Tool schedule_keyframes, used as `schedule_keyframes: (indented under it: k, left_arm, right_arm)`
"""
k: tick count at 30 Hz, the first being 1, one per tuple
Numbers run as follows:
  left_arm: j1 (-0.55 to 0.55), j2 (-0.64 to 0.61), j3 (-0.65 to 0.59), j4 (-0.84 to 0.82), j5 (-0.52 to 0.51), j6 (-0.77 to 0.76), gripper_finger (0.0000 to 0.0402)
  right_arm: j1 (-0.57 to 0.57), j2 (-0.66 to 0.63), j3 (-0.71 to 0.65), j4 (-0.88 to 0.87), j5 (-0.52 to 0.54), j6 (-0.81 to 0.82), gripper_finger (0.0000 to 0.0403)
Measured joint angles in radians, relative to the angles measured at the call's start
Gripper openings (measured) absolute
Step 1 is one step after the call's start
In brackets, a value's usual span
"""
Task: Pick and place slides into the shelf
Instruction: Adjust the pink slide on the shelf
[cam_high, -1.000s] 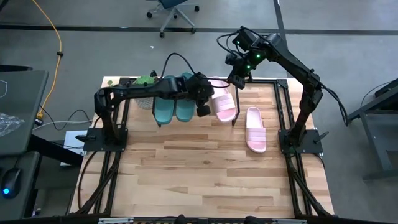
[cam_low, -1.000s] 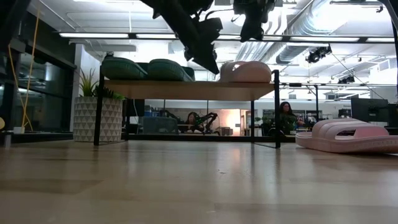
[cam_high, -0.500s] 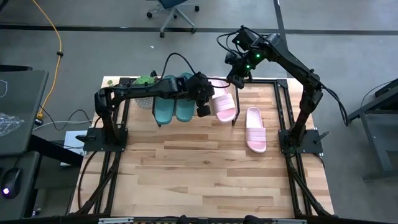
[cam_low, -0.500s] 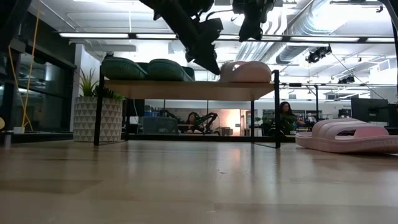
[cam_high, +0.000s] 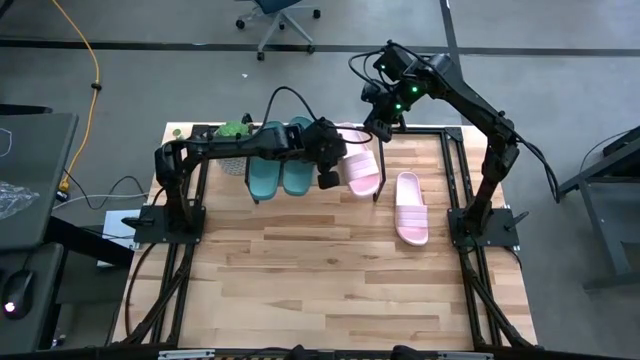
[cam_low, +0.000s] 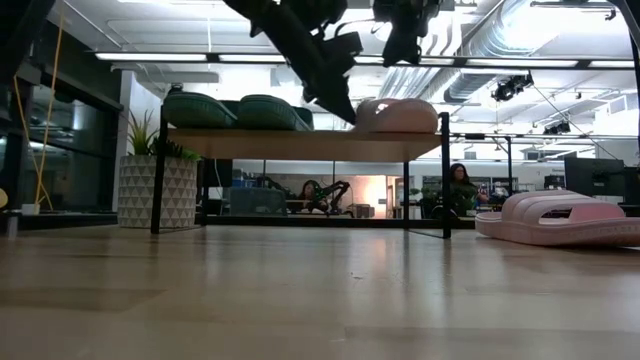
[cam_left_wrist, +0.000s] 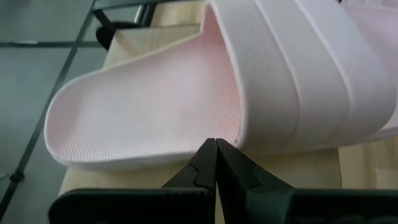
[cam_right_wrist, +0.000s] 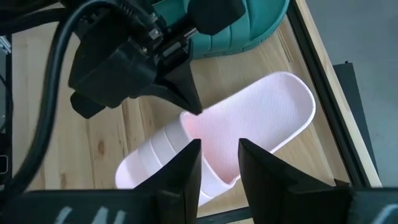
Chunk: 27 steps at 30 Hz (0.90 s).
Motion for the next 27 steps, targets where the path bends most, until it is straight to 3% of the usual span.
schedule_keyframes:
  k: [6, 18, 27]
  left_arm:
    - [0.000, 0.000, 0.000, 0.034, 0.014, 0.004, 0.0000]
    - [0.000, 0.000, 0.000, -0.052, -0.085, 0.004, 0.0000]
    - [0.000, 0.012, -0.001, -0.054, -0.077, 0.008, 0.0000]
  right_arm:
    - [0.000, 0.000, 0.000, 0.008, 0.000, 0.008, 0.0097]
    - [0.000, 0.000, 0.000, 0.017, 0.000, 0.011, 0.0097]
    - [0.000, 0.000, 0.000, 0.026, 0.000, 0.018, 0.0097]
